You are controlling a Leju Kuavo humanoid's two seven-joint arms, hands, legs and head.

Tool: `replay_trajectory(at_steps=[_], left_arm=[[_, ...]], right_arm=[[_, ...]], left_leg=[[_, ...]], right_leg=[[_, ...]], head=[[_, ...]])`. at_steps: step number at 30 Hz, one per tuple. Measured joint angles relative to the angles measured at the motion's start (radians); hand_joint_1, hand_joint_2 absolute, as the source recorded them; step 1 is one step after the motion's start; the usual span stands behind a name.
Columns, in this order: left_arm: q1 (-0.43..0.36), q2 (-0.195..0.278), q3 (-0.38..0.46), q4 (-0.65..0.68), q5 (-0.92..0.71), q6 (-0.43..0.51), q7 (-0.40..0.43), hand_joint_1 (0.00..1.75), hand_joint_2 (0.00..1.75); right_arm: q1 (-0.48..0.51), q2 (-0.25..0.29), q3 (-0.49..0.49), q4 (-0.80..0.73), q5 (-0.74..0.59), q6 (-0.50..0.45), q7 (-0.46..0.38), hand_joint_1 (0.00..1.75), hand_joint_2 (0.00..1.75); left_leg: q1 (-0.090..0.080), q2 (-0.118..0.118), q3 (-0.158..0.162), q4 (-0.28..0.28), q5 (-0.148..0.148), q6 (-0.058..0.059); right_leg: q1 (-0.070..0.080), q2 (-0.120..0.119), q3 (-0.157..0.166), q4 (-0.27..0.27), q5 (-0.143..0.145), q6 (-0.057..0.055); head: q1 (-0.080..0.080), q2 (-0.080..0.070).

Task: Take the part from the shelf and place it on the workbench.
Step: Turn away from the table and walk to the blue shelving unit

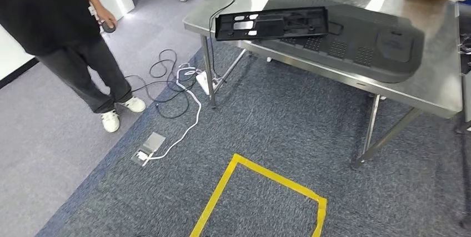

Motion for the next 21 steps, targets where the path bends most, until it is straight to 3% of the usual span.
replay_trajectory(at_steps=[3, 6, 8, 11, 13, 14, 15, 17, 18, 20, 21], left_arm=[[-0.001, 0.0, -0.001, 0.0, 0.0, 0.0, 0.0, 0.0, 0.0], [-0.002, 0.0, -0.002, 0.0, 0.0, -0.003, 0.0, 0.0, 0.0], [-0.002, 0.0, -0.004, 0.0, -0.001, -0.004, 0.0, 0.0, 0.0], [-0.002, 0.0, -0.004, 0.0, -0.001, -0.004, 0.0, 0.0, 0.0], [-0.001, 0.0, -0.004, 0.0, -0.001, -0.005, 0.0, 0.0, 0.0], [-0.001, 0.0, -0.005, 0.0, -0.002, -0.005, -0.002, 0.0, 0.0], [-0.001, 0.001, -0.006, 0.0, -0.002, -0.006, -0.003, 0.0, 0.0], [-0.002, 0.002, -0.008, 0.0, -0.002, -0.009, -0.006, 0.0, 0.0], [-0.002, 0.003, -0.008, 0.0, -0.002, -0.01, -0.006, 0.0, 0.0], [-0.003, 0.004, -0.009, 0.0, -0.001, -0.015, -0.006, 0.0, 0.0], [-0.003, 0.003, -0.009, 0.0, -0.001, -0.017, -0.006, 0.0, 0.0]], right_arm=[[0.001, 0.0, 0.0, -0.002, 0.0, -0.001, -0.002, 0.0, 0.0], [0.003, 0.001, 0.0, -0.004, -0.002, -0.002, -0.009, 0.0, 0.0], [0.003, 0.001, 0.0, -0.005, -0.003, -0.002, -0.013, 0.0, 0.0], [0.003, 0.001, 0.0, -0.005, -0.005, -0.002, -0.014, 0.0, 0.0], [0.005, 0.002, 0.0, -0.005, -0.009, -0.002, -0.018, 0.0, 0.0], [0.009, 0.003, 0.0, -0.005, -0.015, -0.002, -0.023, 0.0, 0.0], [0.012, 0.004, 0.0, -0.005, -0.024, -0.002, -0.03, 0.0, 0.0], [0.018, 0.005, 0.0, -0.006, -0.042, -0.002, -0.04, 0.0, 0.0], [0.02, 0.005, 0.0, -0.007, -0.049, -0.002, -0.041, 0.0, 0.0], [0.024, 0.005, 0.0, -0.012, -0.055, -0.002, -0.041, 0.0, 0.0], [0.026, 0.004, 0.0, -0.015, -0.056, -0.002, -0.041, 0.0, 0.0]], left_leg=[[0.002, 0.009, 0.002, 0.008, -0.013, -0.013], [0.007, -0.011, -0.037, 0.108, -0.073, -0.025], [0.007, -0.018, -0.068, 0.171, -0.103, -0.026], [0.006, -0.018, -0.074, 0.181, -0.108, -0.026], [0.006, -0.019, -0.105, 0.238, -0.126, -0.026], [0.005, -0.022, -0.125, 0.261, -0.117, -0.021], [0.002, -0.05, -0.125, 0.229, -0.078, -0.01], [-0.005, -0.096, -0.096, 0.103, 0.016, 0.011], [-0.008, -0.113, -0.076, 0.043, 0.044, 0.019], [-0.007, -0.09, -0.066, 0.021, 0.044, 0.023], [-0.005, -0.078, -0.058, 0.009, 0.046, 0.025]], right_leg=[[0.004, 0.017, -0.003, -0.004, -0.007, -0.021], [0.005, 0.03, 0.003, -0.007, -0.009, -0.036], [0.006, 0.034, 0.004, -0.007, -0.011, -0.04], [0.007, 0.035, 0.004, -0.007, -0.011, -0.041], [0.009, 0.04, 0.005, -0.007, -0.012, -0.043], [0.012, 0.05, 0.009, -0.007, -0.015, -0.046], [0.015, 0.069, 0.015, -0.007, -0.019, -0.047], [0.016, 0.112, 0.023, -0.007, -0.024, -0.043], [0.013, 0.129, 0.023, -0.008, -0.024, -0.038], [0.01, 0.141, 0.015, -0.005, -0.025, -0.027], [0.011, 0.129, 0.009, 0.01, -0.036, -0.022]], head=[[-0.007, 0.0], [-0.011, 0.0], [-0.012, 0.0], [-0.012, 0.0], [-0.013, 0.0], [-0.014, 0.0], [-0.012, 0.0], [-0.01, 0.0], [-0.01, 0.0], [-0.014, 0.0], [-0.013, 0.0]])
